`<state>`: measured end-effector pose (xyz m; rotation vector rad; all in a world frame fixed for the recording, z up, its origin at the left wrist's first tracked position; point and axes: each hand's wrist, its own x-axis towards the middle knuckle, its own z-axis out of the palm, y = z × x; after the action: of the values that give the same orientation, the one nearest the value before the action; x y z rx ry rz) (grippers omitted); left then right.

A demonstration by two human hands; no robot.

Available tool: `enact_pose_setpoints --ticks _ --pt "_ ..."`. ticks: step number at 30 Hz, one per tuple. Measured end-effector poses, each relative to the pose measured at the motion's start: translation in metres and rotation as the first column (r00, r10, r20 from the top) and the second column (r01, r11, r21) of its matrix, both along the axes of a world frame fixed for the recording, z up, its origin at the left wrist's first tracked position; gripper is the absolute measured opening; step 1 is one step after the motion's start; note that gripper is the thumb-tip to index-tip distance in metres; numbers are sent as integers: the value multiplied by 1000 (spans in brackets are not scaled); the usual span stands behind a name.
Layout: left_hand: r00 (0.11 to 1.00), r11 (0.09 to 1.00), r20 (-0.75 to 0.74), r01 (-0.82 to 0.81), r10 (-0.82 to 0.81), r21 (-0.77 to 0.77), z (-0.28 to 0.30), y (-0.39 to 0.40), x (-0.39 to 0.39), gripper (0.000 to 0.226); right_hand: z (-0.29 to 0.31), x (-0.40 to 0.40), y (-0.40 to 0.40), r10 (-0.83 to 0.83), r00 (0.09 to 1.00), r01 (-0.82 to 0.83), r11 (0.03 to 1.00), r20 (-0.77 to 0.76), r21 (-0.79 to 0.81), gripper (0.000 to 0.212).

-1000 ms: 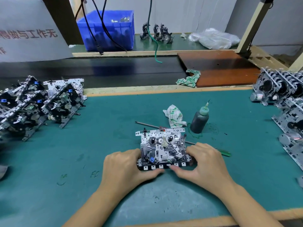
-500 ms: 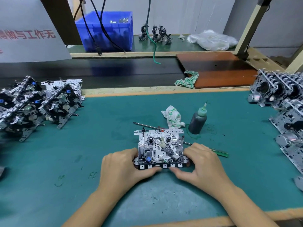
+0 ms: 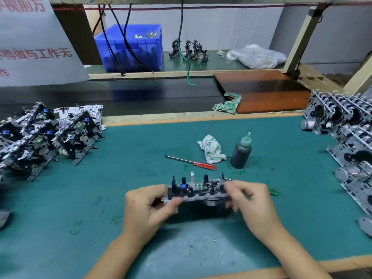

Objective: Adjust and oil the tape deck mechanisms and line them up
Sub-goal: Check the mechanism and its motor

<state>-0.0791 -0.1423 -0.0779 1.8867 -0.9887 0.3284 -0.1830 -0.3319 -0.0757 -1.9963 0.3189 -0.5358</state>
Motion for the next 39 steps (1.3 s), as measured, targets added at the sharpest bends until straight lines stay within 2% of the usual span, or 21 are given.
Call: enact_pose_setpoints --ticks 1,3,5,8,10,12,15,17,18,20,21,23,26,28,31,39 --pt "999 999 -36 18 -20 -46 -1 0 -1 64 3 4 2 -26 999 31 995 -47 95 58" --pt "997 996 -81 -3 -4 -88 -4 0 -2 67 9 12 3 -37 986 63 986 -164 157 70" --pt "986 993 -160 -57 40 -104 -6 -1 0 64 14 20 5 -25 970 72 980 -240 186 68" --pt "917 985 -393 -123 66 -123 -7 -2 5 57 20 27 6 6 949 51 984 -316 171 69" --pt "902 984 -428 -131 65 -125 -7 -3 6 56 22 27 5 21 942 33 987 -334 155 70" --pt "916 985 -393 -134 81 -109 -8 -2 7 56 23 26 6 11 944 27 993 -331 112 73" --pt "961 979 -190 -205 200 -4 -9 2 8 55 18 20 4 -50 950 35 998 -308 -56 86" --pt "961 963 -80 -268 266 -20 -6 5 9 44 14 16 -1 -102 967 59 981 -235 -185 77" --pt "961 960 -68 -274 270 -59 -2 6 9 45 13 14 -5 -74 980 40 982 -182 -185 67" --pt "973 966 -30 -231 229 -112 7 4 8 55 15 12 -11 87 990 -97 992 -108 -84 35" --pt "981 975 3 -190 192 -116 12 2 7 54 16 11 -11 191 976 -197 979 -108 -45 29" --pt "997 995 37 -67 70 -80 23 -5 4 40 13 13 -12 313 942 -320 947 -122 -42 41" --pt "996 996 45 82 -83 32 30 -17 0 26 10 20 -8 323 939 -331 942 -115 -52 32" --pt "994 992 11 112 -113 62 29 -21 -2 19 10 21 -9 328 939 -331 944 -106 -15 33" --pt "995 996 -52 88 -87 12 26 -23 -3 8 9 22 -9 339 937 -339 941 -82 12 36" --pt "981 990 -132 142 -144 -25 28 -24 -2 6 9 25 -8 339 939 -330 936 -54 124 33"
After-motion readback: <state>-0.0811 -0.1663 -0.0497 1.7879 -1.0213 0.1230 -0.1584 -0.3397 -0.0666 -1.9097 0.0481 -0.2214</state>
